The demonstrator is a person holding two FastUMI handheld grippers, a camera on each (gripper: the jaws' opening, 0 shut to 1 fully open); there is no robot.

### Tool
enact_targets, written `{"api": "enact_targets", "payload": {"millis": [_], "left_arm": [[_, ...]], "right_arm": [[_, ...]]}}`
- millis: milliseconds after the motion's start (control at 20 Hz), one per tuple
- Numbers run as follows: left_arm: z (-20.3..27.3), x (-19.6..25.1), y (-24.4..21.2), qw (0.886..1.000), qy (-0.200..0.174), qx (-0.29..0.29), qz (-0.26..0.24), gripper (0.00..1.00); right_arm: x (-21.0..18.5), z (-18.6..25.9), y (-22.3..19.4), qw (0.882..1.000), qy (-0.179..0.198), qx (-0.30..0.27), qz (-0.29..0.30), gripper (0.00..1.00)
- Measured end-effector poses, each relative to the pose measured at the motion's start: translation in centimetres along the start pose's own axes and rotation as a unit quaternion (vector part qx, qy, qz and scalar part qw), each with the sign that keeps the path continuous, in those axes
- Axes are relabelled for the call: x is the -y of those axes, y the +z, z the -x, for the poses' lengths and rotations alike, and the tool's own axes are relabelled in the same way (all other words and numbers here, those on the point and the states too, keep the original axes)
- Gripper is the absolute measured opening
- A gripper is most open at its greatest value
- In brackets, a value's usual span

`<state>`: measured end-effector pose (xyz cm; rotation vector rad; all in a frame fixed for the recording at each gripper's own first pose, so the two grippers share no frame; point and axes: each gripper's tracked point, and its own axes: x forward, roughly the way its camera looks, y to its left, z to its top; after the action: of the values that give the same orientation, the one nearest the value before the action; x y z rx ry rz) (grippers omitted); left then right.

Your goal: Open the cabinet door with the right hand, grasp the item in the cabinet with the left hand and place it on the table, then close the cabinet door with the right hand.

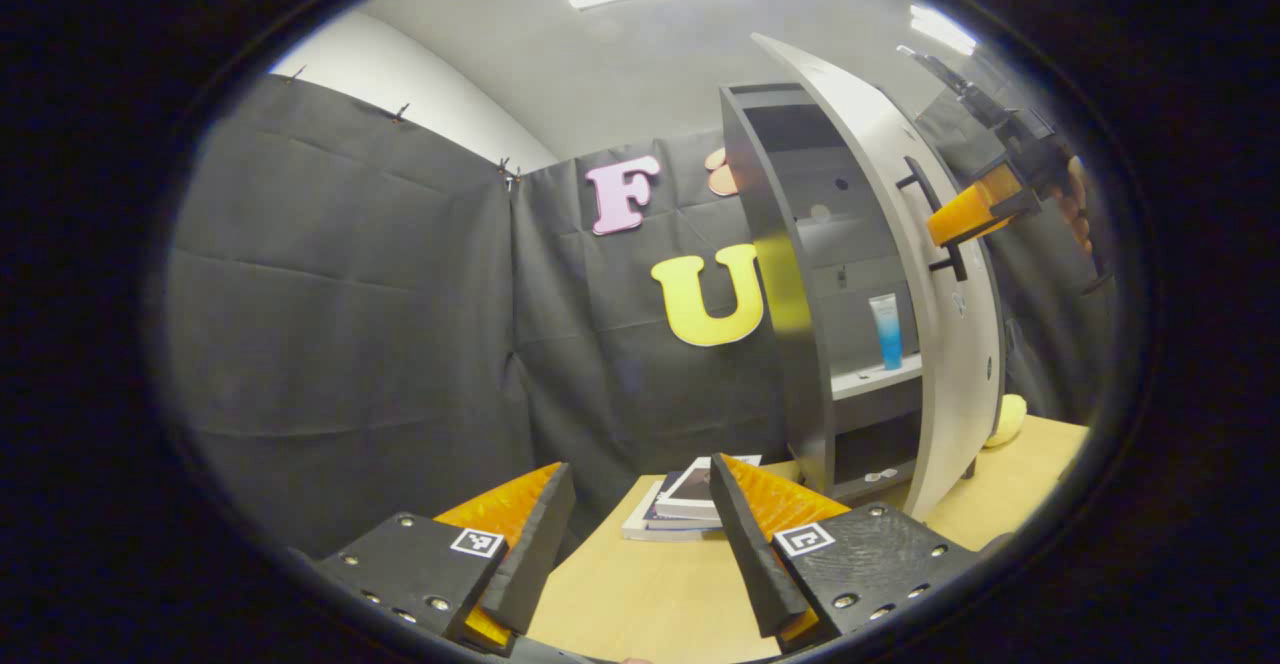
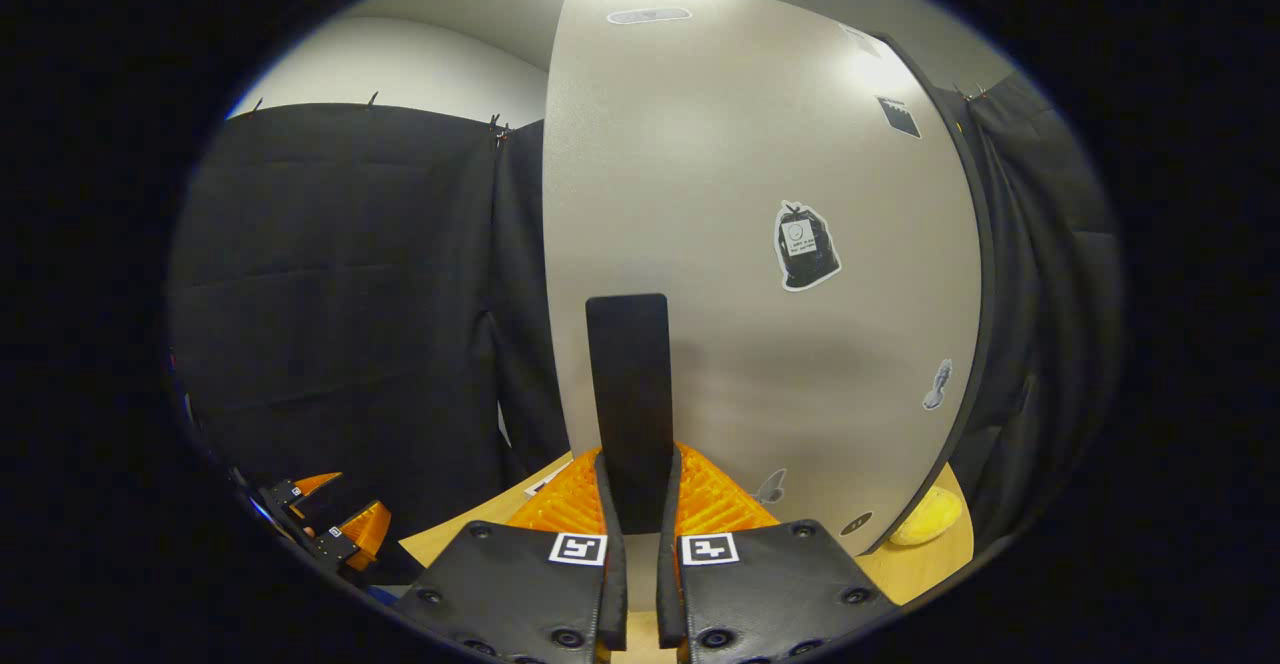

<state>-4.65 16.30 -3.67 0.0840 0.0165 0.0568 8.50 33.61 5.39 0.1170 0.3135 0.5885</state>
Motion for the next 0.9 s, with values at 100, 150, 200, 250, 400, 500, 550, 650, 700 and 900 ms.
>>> {"api": "enact_targets", "payload": {"millis": [100, 150, 200, 250, 400, 500, 550, 650, 700, 900], "left_arm": [[-0.4, 0.9, 0.2, 1.000, -0.011, 0.002, 0.004, 0.82], [-0.6, 1.3, 0.4, 1.000, -0.016, 0.003, 0.004, 0.82], [-0.9, 1.9, 0.4, 1.000, -0.021, 0.004, 0.004, 0.82], [-1.0, 2.4, 0.6, 1.000, -0.027, 0.005, 0.004, 0.82], [-1.4, 4.4, 1.1, 0.999, -0.048, 0.010, 0.006, 0.82], [-1.8, 5.7, 1.5, 0.998, -0.062, 0.013, 0.008, 0.82], [-1.9, 6.4, 1.5, 0.998, -0.068, 0.014, 0.008, 0.82], [-2.2, 7.8, 1.7, 0.997, -0.081, 0.017, 0.011, 0.82], [-2.3, 8.6, 1.7, 0.996, -0.088, 0.017, 0.013, 0.82], [-2.5, 12.0, 2.5, 0.993, -0.116, 0.022, 0.017, 0.82]], "right_arm": [[0.0, 0.7, 0.0, 1.000, 0.004, 0.002, -0.010, 0.13], [0.1, 1.0, 0.0, 1.000, 0.006, 0.003, -0.015, 0.13], [0.2, 1.4, 0.0, 1.000, 0.006, 0.004, -0.018, 0.13], [0.2, 1.8, 0.0, 1.000, 0.007, 0.004, -0.020, 0.10], [0.5, 2.6, 0.0, 1.000, 0.011, 0.007, -0.026, 0.13], [1.0, 2.7, -0.1, 0.999, 0.011, 0.006, -0.030, 0.10], [1.3, 2.4, -0.2, 0.999, 0.010, 0.006, -0.030, 0.13], [1.7, 2.4, -0.3, 1.000, 0.007, 0.006, -0.030, 0.13], [1.7, 2.5, -0.3, 1.000, 0.006, 0.005, -0.029, 0.13], [1.7, 5.3, 0.1, 0.999, -0.002, 0.012, -0.031, 0.13]]}}
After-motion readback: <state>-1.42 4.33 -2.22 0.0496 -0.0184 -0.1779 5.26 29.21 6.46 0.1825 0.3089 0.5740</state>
